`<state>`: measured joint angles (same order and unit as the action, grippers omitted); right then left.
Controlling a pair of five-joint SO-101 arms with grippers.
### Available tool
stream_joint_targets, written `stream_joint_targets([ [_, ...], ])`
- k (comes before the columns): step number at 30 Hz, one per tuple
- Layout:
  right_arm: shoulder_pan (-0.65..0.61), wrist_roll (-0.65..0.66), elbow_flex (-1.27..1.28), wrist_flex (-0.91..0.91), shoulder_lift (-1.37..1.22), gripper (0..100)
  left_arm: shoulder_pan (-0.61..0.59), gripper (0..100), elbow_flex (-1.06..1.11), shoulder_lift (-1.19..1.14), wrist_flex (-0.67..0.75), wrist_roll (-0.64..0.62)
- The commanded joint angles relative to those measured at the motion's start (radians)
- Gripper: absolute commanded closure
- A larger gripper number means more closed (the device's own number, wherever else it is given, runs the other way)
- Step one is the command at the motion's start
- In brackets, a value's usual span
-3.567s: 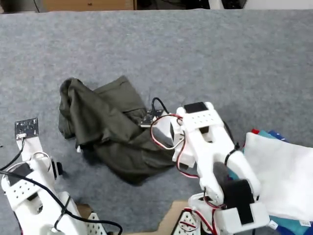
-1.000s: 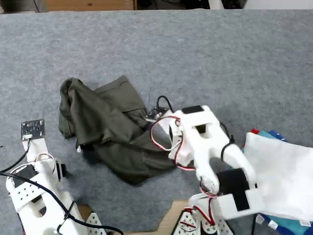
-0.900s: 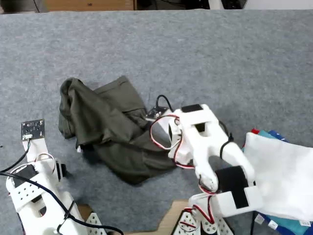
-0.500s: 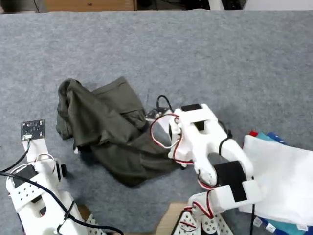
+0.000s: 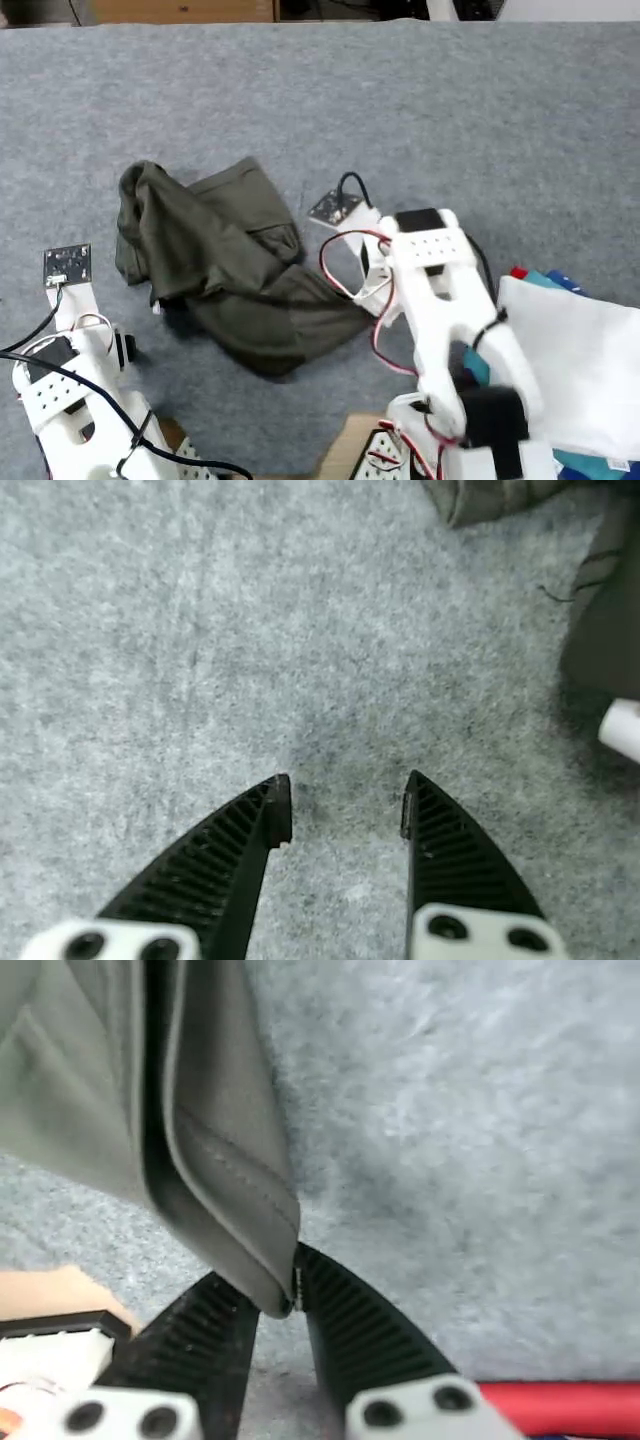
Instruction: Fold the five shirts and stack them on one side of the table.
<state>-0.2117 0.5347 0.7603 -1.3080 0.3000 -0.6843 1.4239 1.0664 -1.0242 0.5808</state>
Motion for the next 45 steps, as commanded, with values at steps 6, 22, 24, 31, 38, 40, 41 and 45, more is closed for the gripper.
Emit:
stream_joint_targets([
  [6,0.064,-0.066,-0.154,0.095,0.15,99.3,0.032,81,-0.018,0.013,-0.011,-0.011],
  [22,0.068,-0.232,-0.17,0.618,-0.295,99.3,0.434,81,-0.175,0.015,-0.15,-0.155],
  [24,0.073,-0.213,-0.183,0.64,-0.344,99.3,0.459,81,-0.16,0.015,-0.135,-0.152],
  [31,0.096,-0.201,-0.205,0.638,-0.372,99.3,0.439,81,-0.146,0.022,0.069,-0.109],
  [38,0.097,-0.201,-0.206,0.64,-0.377,99.1,0.405,81,0.199,0.213,0.385,0.149],
  [40,0.097,-0.201,-0.206,0.641,-0.377,99.1,0.405,81,0.278,0.318,0.456,0.196],
  [41,0.096,-0.201,-0.206,0.641,-0.377,99.1,0.407,81,0.276,0.364,0.46,0.203],
  [45,0.096,-0.201,-0.208,0.641,-0.377,99.0,0.413,81,0.275,0.527,0.324,0.245],
])
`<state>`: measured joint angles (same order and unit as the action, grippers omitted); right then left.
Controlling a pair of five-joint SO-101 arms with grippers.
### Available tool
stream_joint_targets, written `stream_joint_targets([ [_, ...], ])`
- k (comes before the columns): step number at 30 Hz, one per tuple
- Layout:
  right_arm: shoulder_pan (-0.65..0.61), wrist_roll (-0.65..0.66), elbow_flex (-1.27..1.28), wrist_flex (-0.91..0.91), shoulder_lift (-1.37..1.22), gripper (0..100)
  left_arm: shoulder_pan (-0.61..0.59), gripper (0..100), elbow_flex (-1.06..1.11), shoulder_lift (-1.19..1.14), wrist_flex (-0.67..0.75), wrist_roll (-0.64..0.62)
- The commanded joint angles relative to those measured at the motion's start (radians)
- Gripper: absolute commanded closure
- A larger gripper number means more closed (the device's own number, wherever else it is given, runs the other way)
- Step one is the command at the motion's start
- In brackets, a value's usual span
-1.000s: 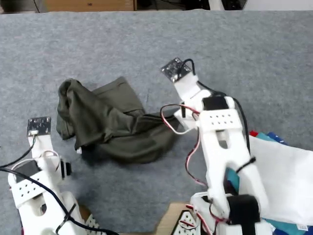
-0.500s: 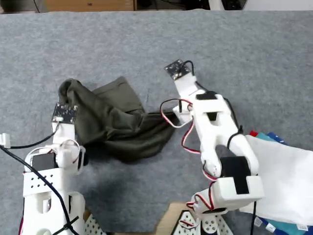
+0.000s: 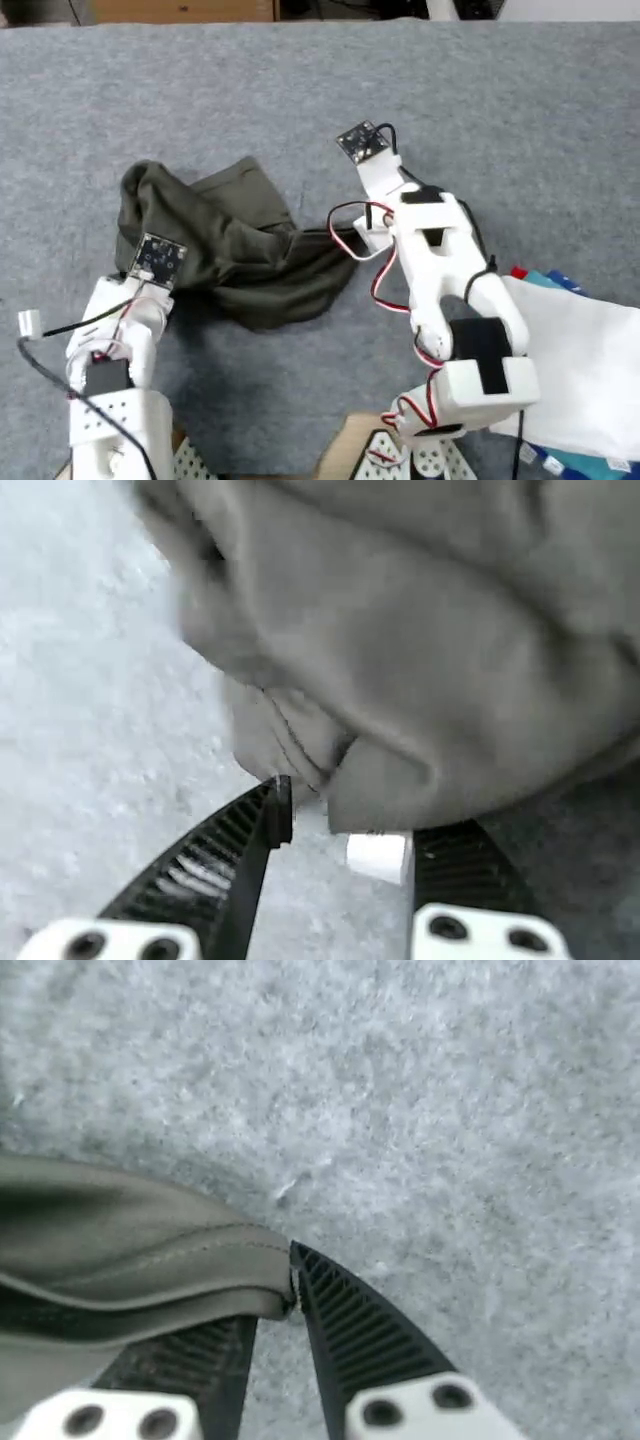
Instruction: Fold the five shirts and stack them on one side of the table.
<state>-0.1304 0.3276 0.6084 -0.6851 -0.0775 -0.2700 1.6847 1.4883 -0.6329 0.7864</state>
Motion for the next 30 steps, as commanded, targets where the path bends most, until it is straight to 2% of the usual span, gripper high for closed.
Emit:
stream_joint_targets([
  [1,0.015,0.006,-0.056,0.018,0.001,99.0,-0.008,81,0.014,0.14,-0.127,0.063],
  [5,0.015,0.006,-0.056,0.018,0.001,99.0,0.0,81,0.012,0.272,-0.299,0.087],
  [8,0.015,0.006,-0.056,0.018,0.001,99.0,0.028,81,0.008,0.332,-0.353,0.089],
  [17,0.015,0.006,-0.056,0.018,0.001,99.0,0.104,81,0.008,0.303,-0.365,0.089],
  [30,0.015,0.006,-0.053,0.018,0.001,99.0,0.1,81,0.011,0.216,-0.308,0.081],
])
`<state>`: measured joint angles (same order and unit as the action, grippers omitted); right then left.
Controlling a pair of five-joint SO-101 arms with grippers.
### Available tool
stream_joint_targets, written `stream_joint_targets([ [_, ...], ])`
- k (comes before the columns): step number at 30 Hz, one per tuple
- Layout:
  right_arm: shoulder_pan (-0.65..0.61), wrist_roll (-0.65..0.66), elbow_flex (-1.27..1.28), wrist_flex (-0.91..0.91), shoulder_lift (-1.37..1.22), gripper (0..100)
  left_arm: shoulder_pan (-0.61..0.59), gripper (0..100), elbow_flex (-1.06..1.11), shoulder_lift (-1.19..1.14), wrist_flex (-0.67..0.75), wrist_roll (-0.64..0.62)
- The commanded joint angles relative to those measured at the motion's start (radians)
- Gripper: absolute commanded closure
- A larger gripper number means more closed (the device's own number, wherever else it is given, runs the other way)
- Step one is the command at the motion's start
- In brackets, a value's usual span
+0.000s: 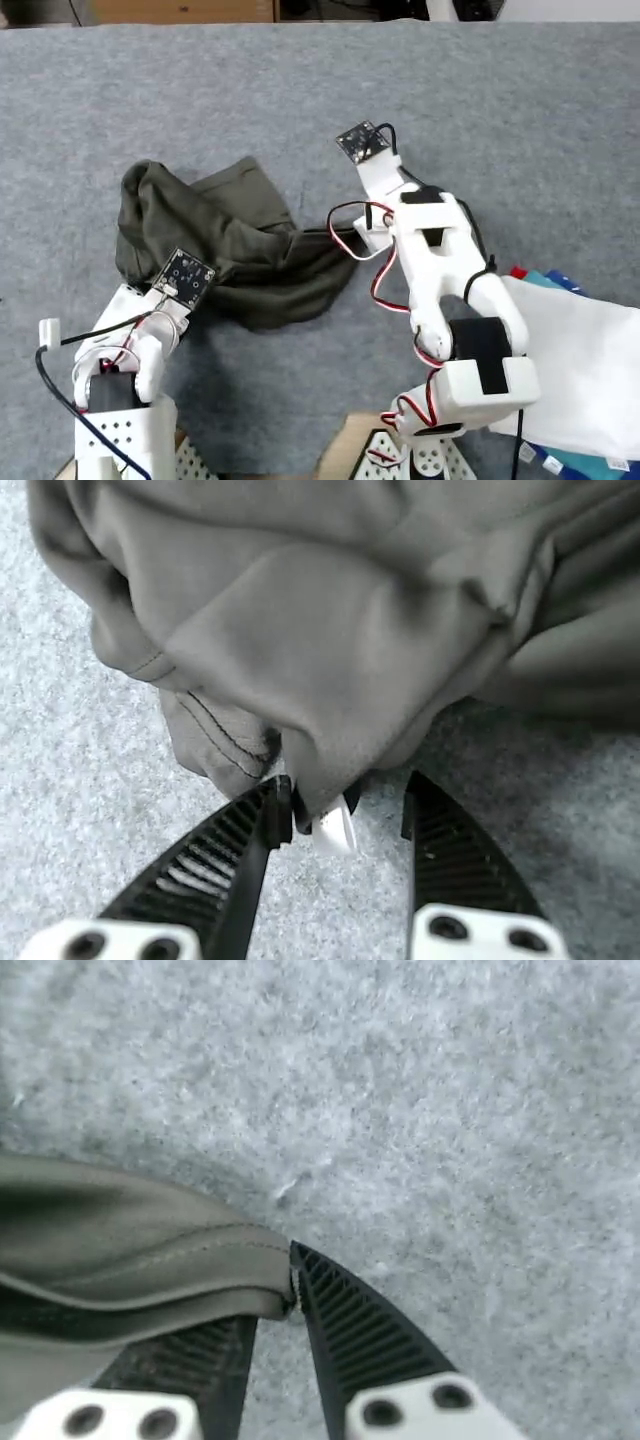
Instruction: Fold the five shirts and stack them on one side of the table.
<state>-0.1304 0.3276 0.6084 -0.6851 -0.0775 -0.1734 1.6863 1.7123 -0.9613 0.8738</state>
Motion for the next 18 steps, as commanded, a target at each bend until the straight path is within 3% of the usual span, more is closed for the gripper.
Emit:
stream_joint_targets([
  [1,0.015,0.006,-0.053,0.018,0.001,99.0,0.003,81,0.009,-0.008,0.02,-0.006],
  [14,0.015,0.006,-0.051,0.02,0.001,99.0,0.023,98,0.009,-0.007,0.012,-0.008],
  [18,0.015,0.006,-0.051,0.02,0.001,99.0,0.037,98,0.009,-0.002,0.021,-0.117],
])
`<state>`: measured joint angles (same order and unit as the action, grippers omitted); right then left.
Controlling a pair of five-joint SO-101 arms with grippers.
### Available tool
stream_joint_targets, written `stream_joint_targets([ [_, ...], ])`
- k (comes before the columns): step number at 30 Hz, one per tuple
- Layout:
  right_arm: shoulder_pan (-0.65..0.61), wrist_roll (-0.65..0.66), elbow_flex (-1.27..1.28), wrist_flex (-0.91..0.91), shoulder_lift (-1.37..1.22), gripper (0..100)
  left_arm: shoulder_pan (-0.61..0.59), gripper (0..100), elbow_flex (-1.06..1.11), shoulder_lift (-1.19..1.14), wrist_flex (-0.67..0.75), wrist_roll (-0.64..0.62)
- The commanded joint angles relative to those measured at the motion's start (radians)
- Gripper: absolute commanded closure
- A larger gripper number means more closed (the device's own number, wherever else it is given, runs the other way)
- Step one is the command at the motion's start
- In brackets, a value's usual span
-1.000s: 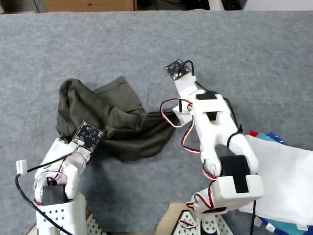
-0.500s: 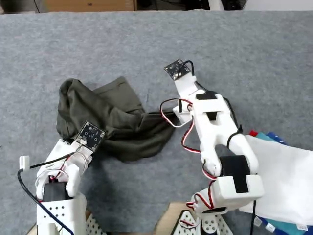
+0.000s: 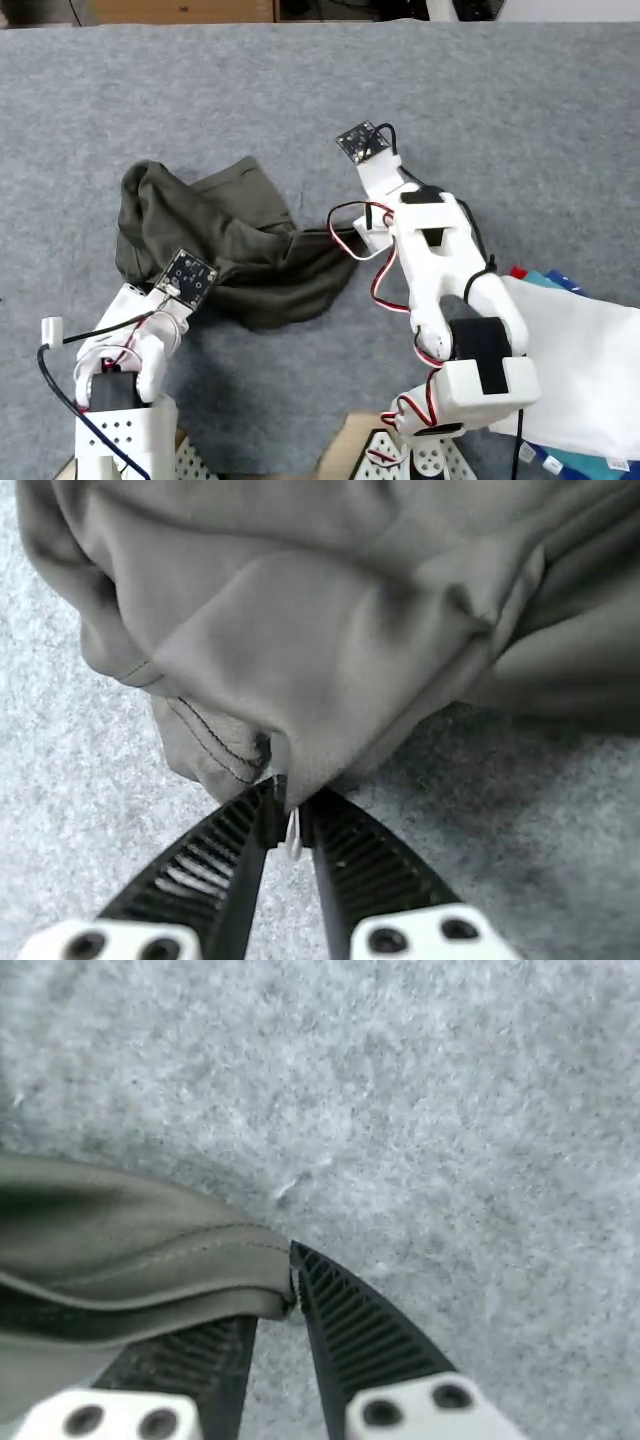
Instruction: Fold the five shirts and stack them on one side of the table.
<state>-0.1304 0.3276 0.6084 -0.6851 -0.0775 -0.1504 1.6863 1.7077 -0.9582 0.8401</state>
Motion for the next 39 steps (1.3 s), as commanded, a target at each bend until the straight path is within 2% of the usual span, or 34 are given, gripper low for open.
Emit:
stream_joint_targets([
  [1,0.015,0.006,-0.051,0.02,0.001,99.0,0.014,98,0.006,0.002,0.018,-0.115],
  [8,0.019,0.0,-0.058,-0.005,0.019,99.2,0.002,98,-0.104,0.004,0.017,-0.265],
  [11,0.021,-0.009,-0.09,-0.124,0.105,99.2,0.0,98,-0.178,-0.005,0.017,-0.342],
  [15,0.022,-0.041,-0.176,-0.281,0.254,99.2,-0.081,98,-0.259,-0.005,0.017,-0.396],
  [19,0.021,-0.041,-0.351,-0.46,0.354,99.1,-0.166,98,-0.345,-0.007,0.009,-0.411],
  [25,0.021,-0.049,-0.757,-0.712,0.38,99.2,-0.181,98,-0.502,-0.051,0.034,-0.503],
  [30,0.021,-0.041,-1.148,-0.809,0.381,99.2,-0.247,98,-0.68,-0.271,0.163,-0.612],
  [33,0.021,-0.035,-1.349,-0.807,0.374,99.2,-0.276,98,-0.848,-0.479,0.18,-0.667],
  [36,0.022,0.034,-1.472,-0.806,0.374,99.2,-0.278,98,-1.073,-0.704,0.118,-0.709],
  [39,0.05,0.069,-1.527,-0.806,0.374,99.2,-0.27,98,-1.339,-0.894,-0.04,-0.721],
])
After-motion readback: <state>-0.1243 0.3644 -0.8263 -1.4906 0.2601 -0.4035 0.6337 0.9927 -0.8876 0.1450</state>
